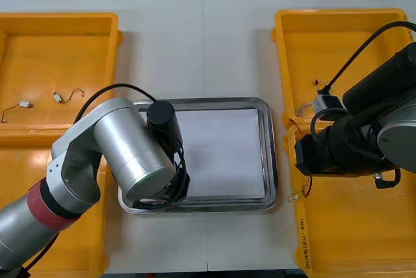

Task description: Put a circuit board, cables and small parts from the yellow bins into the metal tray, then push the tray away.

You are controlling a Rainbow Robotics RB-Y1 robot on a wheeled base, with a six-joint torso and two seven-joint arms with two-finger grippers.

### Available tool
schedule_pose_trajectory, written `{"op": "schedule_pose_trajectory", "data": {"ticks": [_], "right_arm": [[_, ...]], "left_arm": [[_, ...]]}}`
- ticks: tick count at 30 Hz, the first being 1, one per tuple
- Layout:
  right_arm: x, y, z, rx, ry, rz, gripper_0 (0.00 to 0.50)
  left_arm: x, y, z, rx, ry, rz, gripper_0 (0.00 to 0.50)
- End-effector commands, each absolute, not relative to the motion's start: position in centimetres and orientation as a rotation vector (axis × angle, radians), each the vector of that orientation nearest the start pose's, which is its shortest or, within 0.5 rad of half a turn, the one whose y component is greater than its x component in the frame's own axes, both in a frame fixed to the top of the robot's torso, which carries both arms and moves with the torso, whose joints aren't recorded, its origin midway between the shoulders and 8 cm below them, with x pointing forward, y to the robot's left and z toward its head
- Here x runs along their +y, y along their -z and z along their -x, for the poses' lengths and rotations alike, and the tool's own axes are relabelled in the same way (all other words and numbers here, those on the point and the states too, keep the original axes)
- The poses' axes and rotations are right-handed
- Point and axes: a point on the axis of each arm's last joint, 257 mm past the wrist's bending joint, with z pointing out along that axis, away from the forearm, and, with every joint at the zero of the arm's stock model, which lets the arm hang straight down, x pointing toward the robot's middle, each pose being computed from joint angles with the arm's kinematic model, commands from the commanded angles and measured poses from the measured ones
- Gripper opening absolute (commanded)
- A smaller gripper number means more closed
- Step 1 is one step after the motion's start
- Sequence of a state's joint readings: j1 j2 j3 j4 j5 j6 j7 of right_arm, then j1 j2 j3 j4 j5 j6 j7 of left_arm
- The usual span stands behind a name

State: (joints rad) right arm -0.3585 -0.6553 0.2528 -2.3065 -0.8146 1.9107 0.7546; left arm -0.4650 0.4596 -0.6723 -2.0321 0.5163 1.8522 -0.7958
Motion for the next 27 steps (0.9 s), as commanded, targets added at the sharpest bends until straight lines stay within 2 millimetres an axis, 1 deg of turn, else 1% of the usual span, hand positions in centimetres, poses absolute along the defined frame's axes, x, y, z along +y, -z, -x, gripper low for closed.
{"op": "schedule_pose_trajectory", "data": {"ticks": [1, 3, 7, 9, 10, 12, 14, 16, 19, 20, 22, 23, 25, 26, 27], "right_arm": [[-17.0, 20.2, -35.4, 2.770, -0.225, 0.070, 0.000], [-17.0, 20.2, -35.4, 2.769, -0.225, 0.071, 0.000], [-17.0, 20.3, -35.3, 2.771, -0.226, 0.074, 0.000], [-16.9, 20.3, -35.3, 2.772, -0.227, 0.075, 0.000], [-16.9, 20.3, -35.3, 2.772, -0.227, 0.075, 0.000], [-16.9, 20.2, -35.3, 2.770, -0.229, 0.075, 0.000], [-16.9, 20.3, -35.3, 2.771, -0.227, 0.077, 0.000], [-16.9, 20.3, -35.3, 2.772, -0.227, 0.083, 0.000], [-16.8, 20.2, -35.3, 2.772, -0.228, 0.096, 0.000], [-16.8, 20.2, -35.2, 2.771, -0.229, 0.106, 0.000], [-16.3, 20.1, -35.1, 2.772, -0.231, 0.147, 0.000], [-16.2, 20.0, -35.1, 2.771, -0.231, 0.159, 0.000], [-15.5, 19.8, -35.1, 2.766, -0.230, 0.211, 0.000], [-15.3, 19.8, -35.1, 2.764, -0.228, 0.226, 0.000], [-14.9, 19.7, -35.0, 2.760, -0.227, 0.257, 0.000]], "left_arm": [[9.6, 27.6, -33.9, 2.828, 0.031, -0.405, 0.500], [9.3, 26.1, -34.5, 2.779, 0.057, -0.402, 0.500], [9.0, 24.1, -35.2, 2.716, 0.089, -0.388, 0.500], [8.7, 22.6, -35.6, 2.667, 0.112, -0.380, 0.500], [8.8, 22.2, -35.8, 2.653, 0.117, -0.375, 0.500], [8.8, 20.6, -36.1, 2.612, 0.145, -0.363, 0.500], [9.2, 19.9, -36.2, 2.601, 0.159, -0.353, 0.500], [10.1, 18.9, -36.6, 2.582, 0.165, -0.335, 0.500], [11.4, 17.9, -36.9, 2.562, 0.158, -0.317, 0.500], [12.0, 17.4, -37.1, 2.553, 0.153, -0.307, 0.500], [13.4, 16.5, -37.6, 2.544, 0.147, -0.276, 0.500], [13.9, 16.3, -37.7, 2.543, 0.143, -0.269, 0.500], [15.5, 15.7, -38.0, 2.544, 0.124, -0.252, 0.500], [15.8, 15.5, -38.1, 2.541, 0.120, -0.249, 0.500], [16.7, 15.1, -38.2, 2.542, 0.111, -0.241, 0.500]]}}
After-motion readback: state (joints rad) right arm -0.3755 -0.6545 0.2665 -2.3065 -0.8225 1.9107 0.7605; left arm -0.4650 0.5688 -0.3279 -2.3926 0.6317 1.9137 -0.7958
